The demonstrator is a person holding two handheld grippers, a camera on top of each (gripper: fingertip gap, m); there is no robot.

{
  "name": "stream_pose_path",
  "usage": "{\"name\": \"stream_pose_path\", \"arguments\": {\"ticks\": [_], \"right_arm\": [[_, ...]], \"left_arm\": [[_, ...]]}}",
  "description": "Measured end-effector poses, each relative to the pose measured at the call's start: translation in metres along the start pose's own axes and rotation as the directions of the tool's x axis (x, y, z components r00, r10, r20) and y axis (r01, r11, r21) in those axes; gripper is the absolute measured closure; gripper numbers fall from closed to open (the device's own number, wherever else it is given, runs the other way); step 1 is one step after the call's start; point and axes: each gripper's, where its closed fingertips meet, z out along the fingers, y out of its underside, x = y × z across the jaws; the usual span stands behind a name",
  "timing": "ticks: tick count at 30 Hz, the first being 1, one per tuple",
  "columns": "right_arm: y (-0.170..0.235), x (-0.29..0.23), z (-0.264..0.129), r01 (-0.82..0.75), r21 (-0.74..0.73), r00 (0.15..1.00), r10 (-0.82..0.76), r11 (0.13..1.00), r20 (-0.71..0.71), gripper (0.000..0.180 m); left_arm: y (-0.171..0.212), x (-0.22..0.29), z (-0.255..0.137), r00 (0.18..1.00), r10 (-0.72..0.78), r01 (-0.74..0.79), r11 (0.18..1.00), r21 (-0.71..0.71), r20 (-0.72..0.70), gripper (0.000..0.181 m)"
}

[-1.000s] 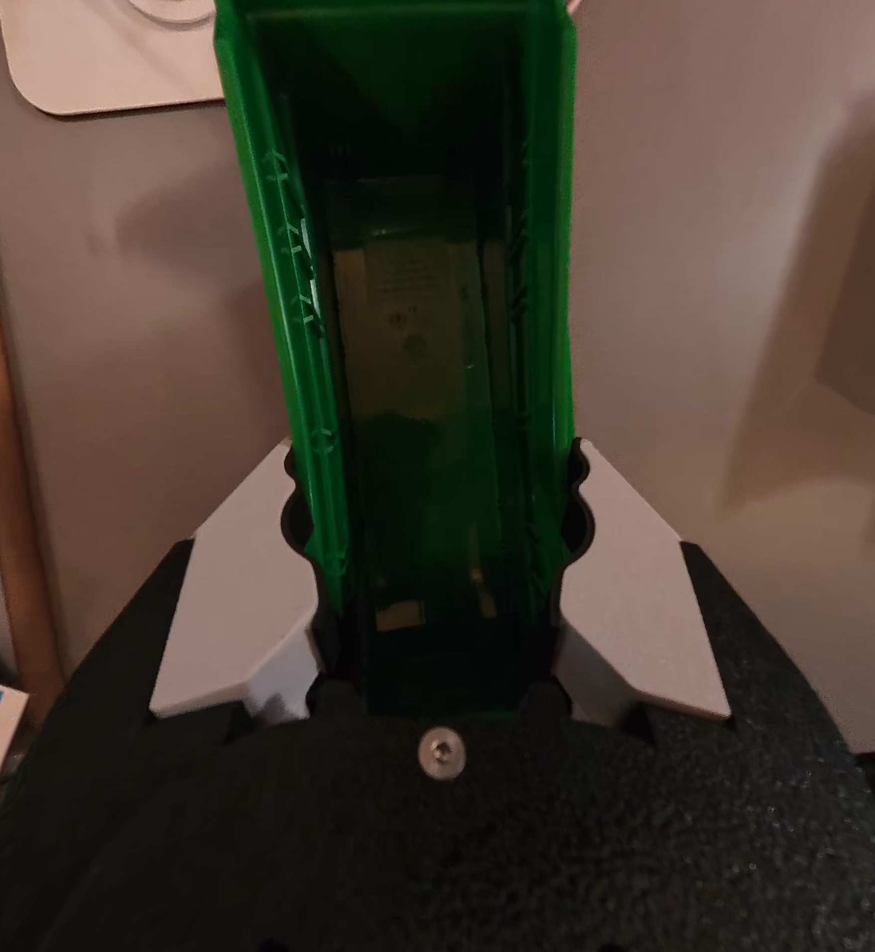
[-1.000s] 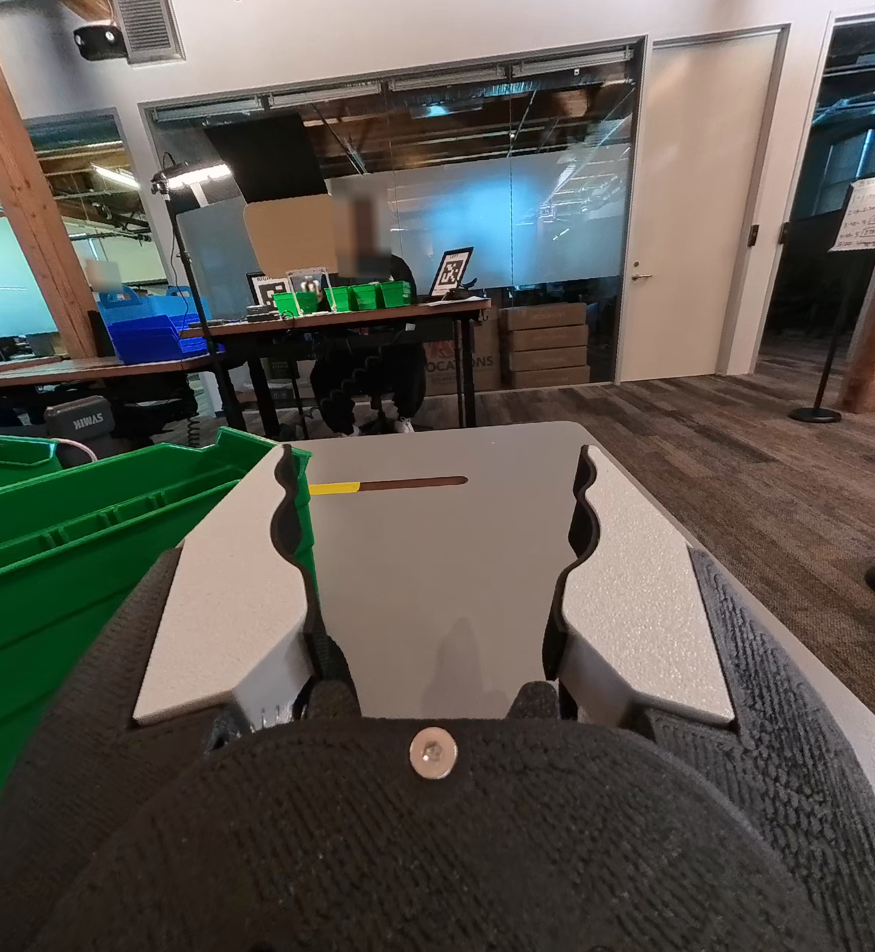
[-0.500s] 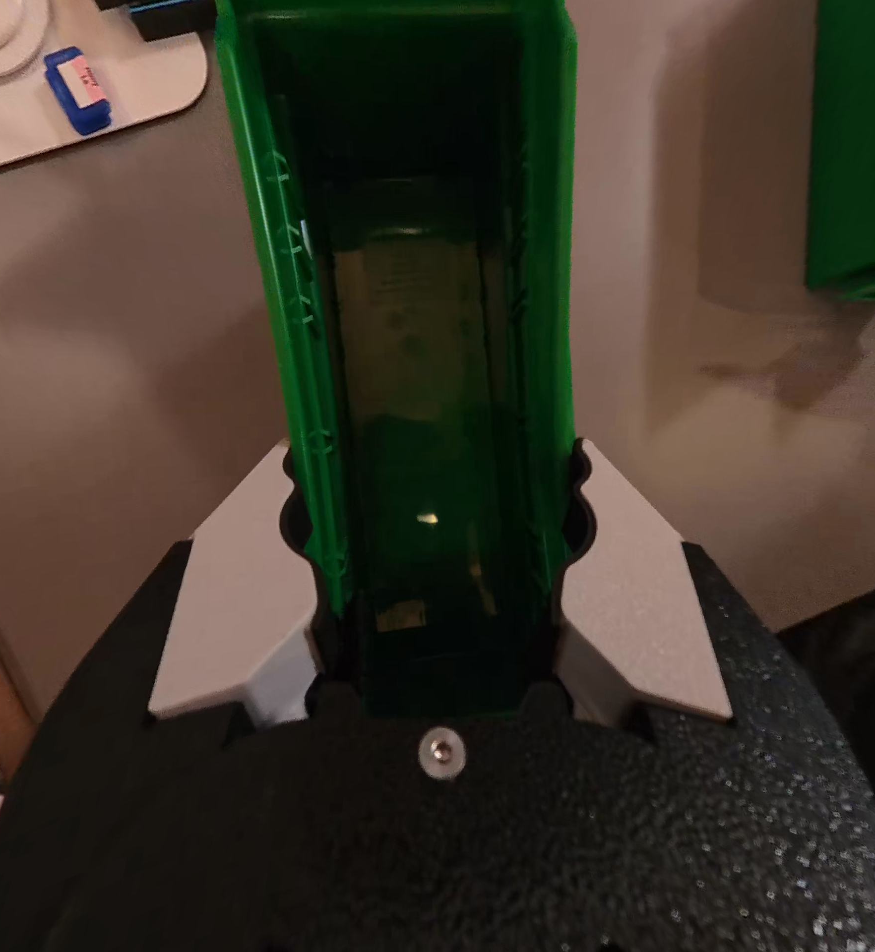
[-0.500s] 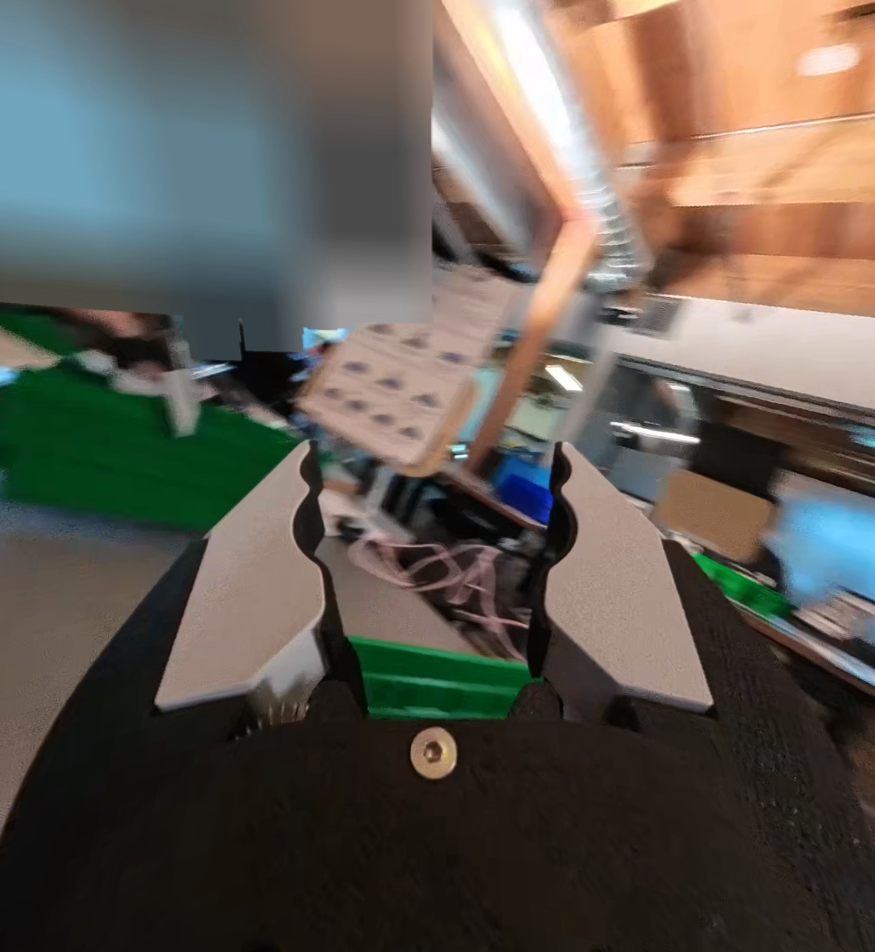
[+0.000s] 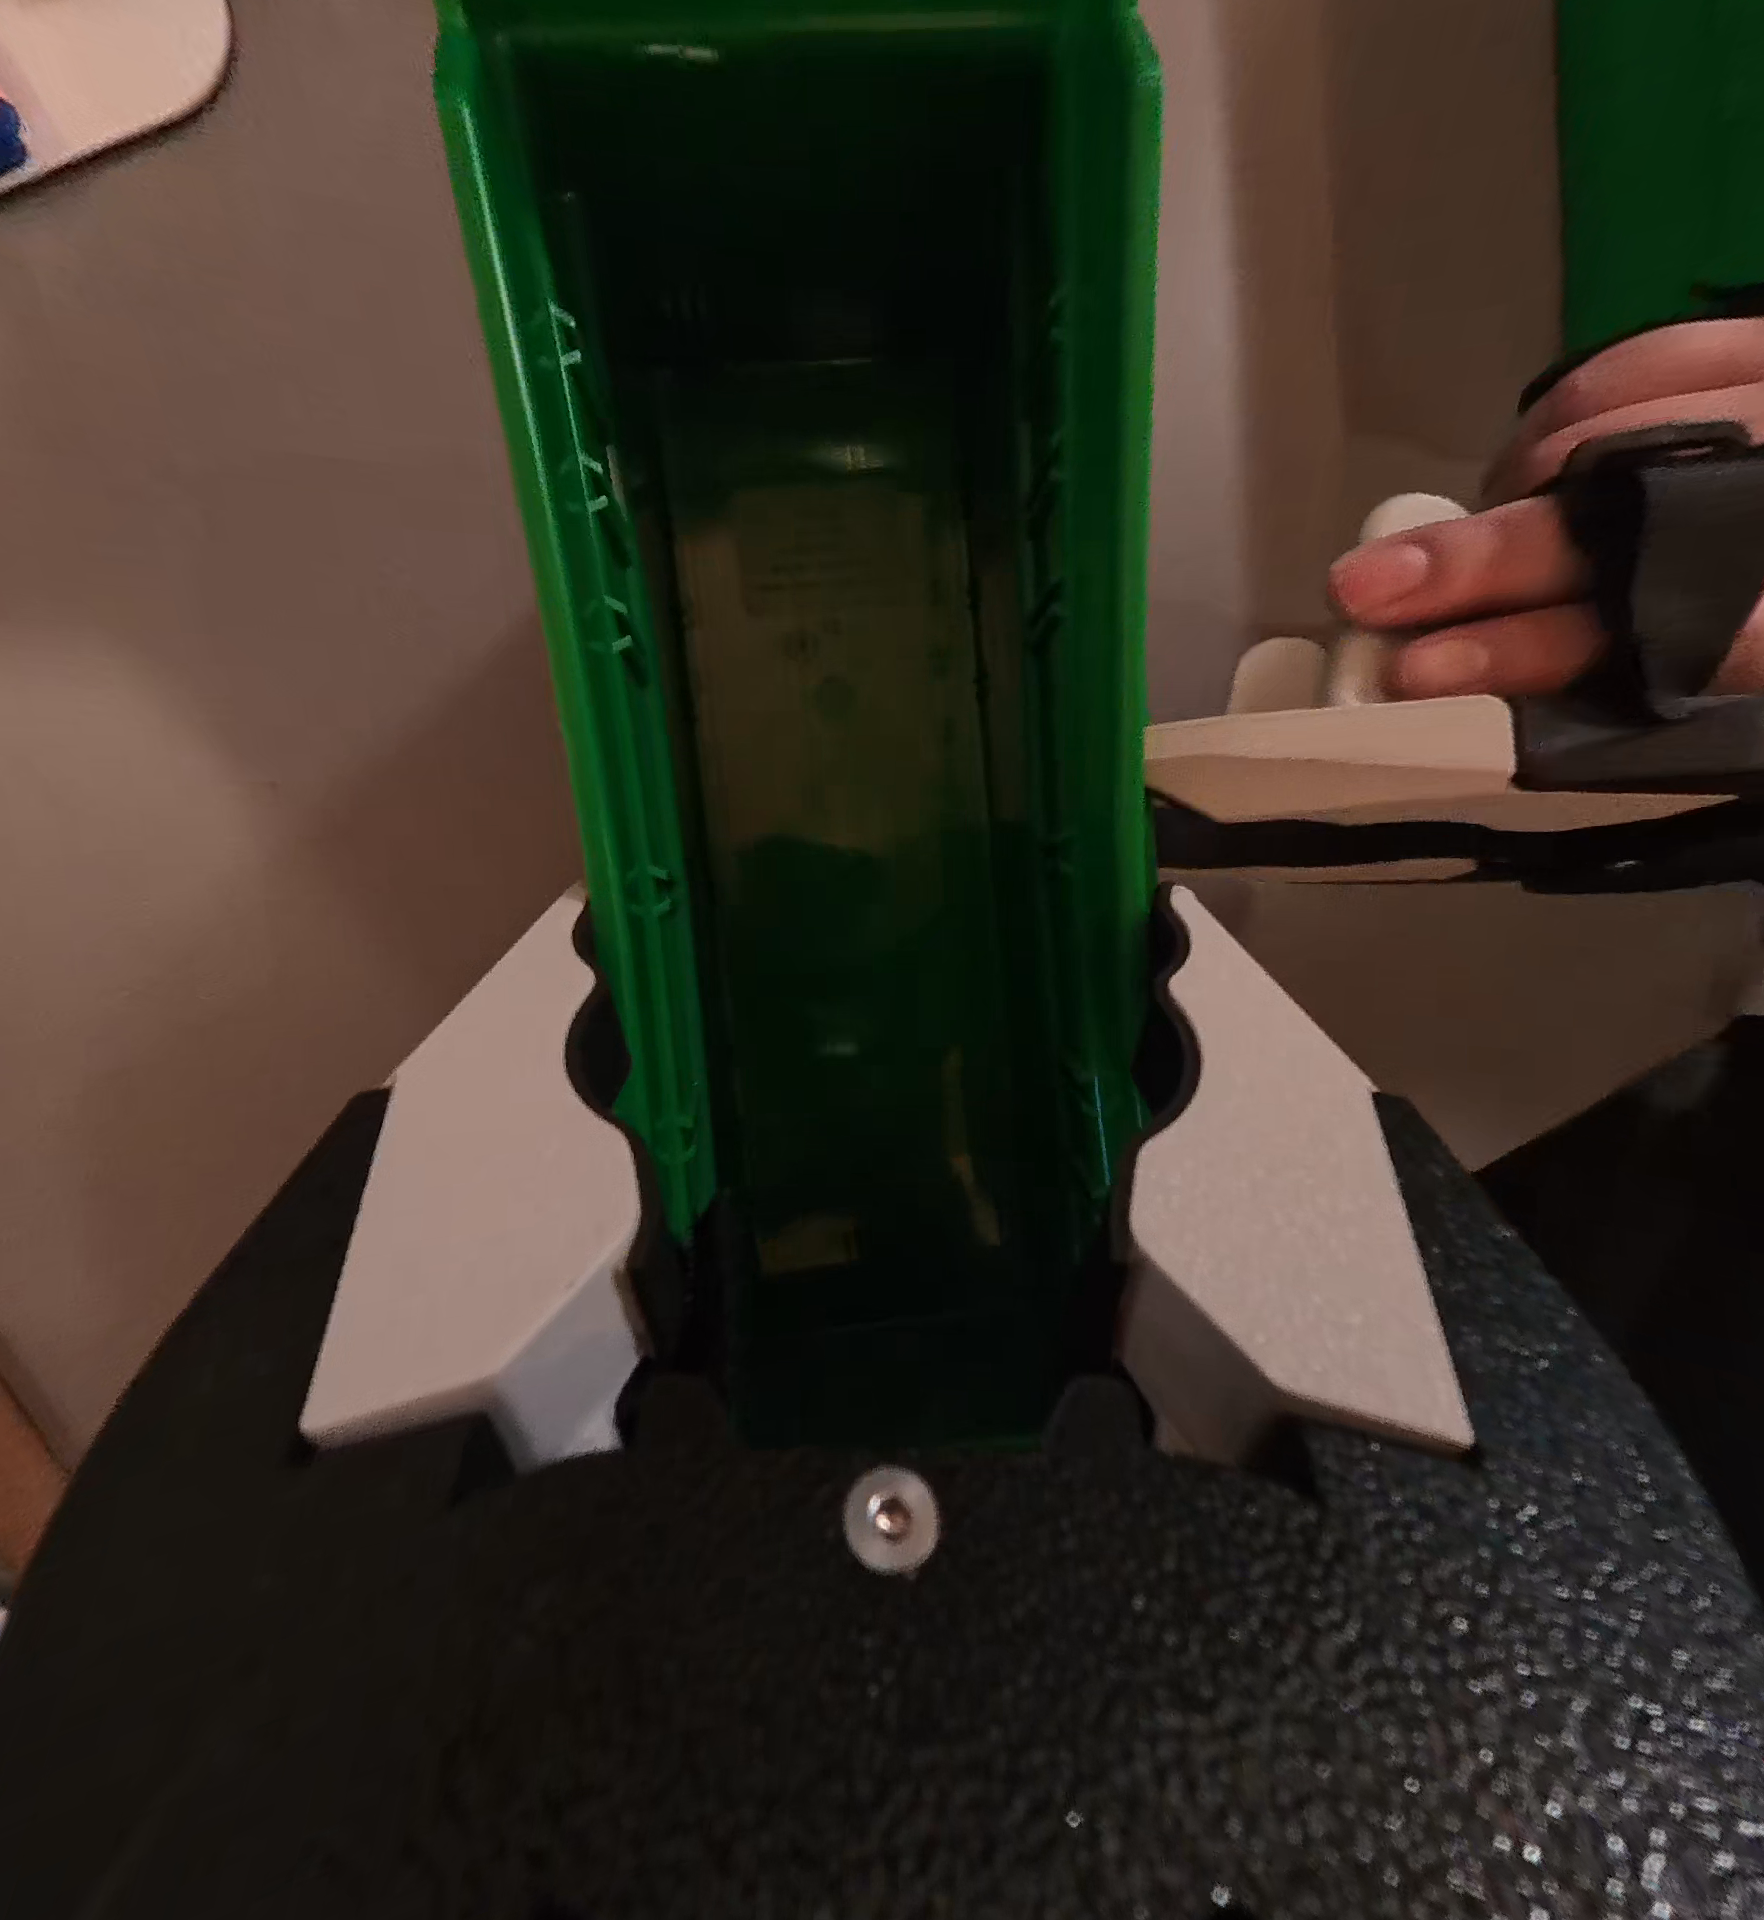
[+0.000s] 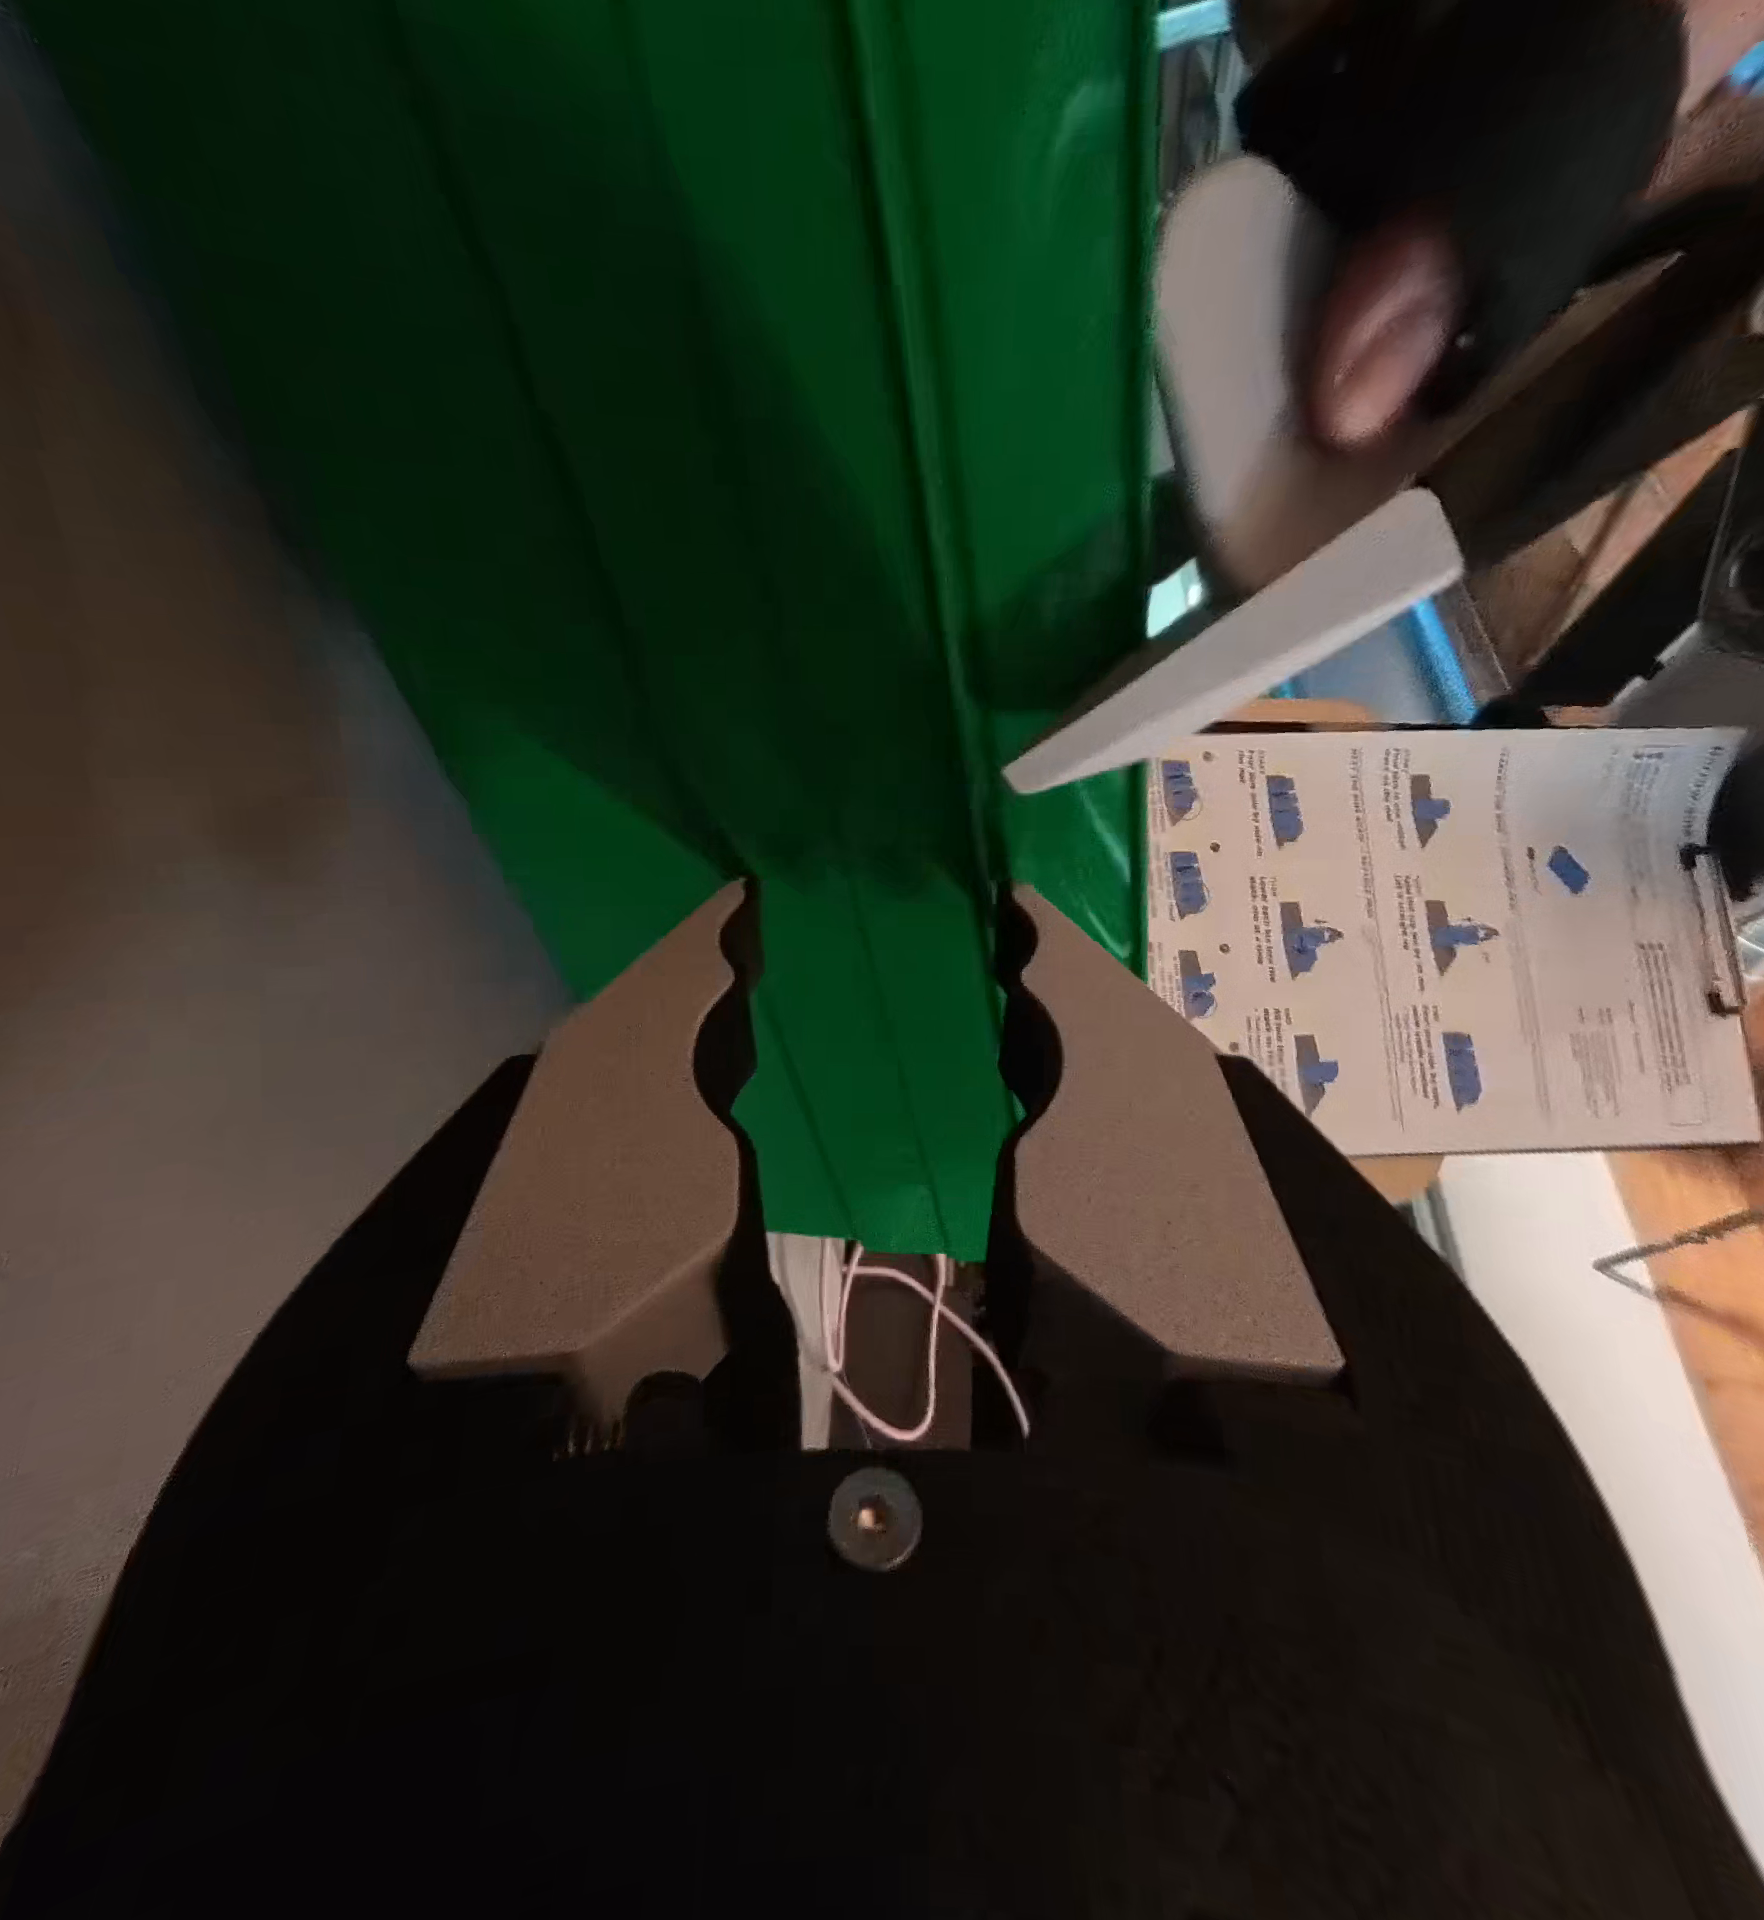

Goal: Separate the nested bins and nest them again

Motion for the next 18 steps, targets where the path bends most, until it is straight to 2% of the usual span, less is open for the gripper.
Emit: {"name": "stream_pose_path", "arguments": {"ticks": [3,7,12,18], "right_arm": [[-0.004,-0.001,0.006,-0.013,-0.001,0.999,0.013,1.000,0.034,0.155],[-0.006,-0.012,0.010,-0.010,-0.029,0.985,0.015,1.000,0.173,0.165],[-0.007,-0.014,0.012,-0.051,-0.071,0.957,0.069,0.996,0.283,0.169],[-0.006,-0.012,0.011,-0.021,-0.053,0.946,0.037,0.998,0.323,0.170]], "left_arm": [[0.006,-0.008,0.001,0.999,0.024,-0.024,1.000,-0.021,0.032,0.083],[0.015,-0.016,0.008,0.997,0.038,-0.035,0.998,-0.050,0.069,0.084],[0.017,-0.020,0.007,0.995,0.045,-0.042,0.998,-0.042,0.085,0.084],[0.018,-0.021,0.006,0.998,0.007,-0.005,0.999,-0.044,0.064,0.082]]}}
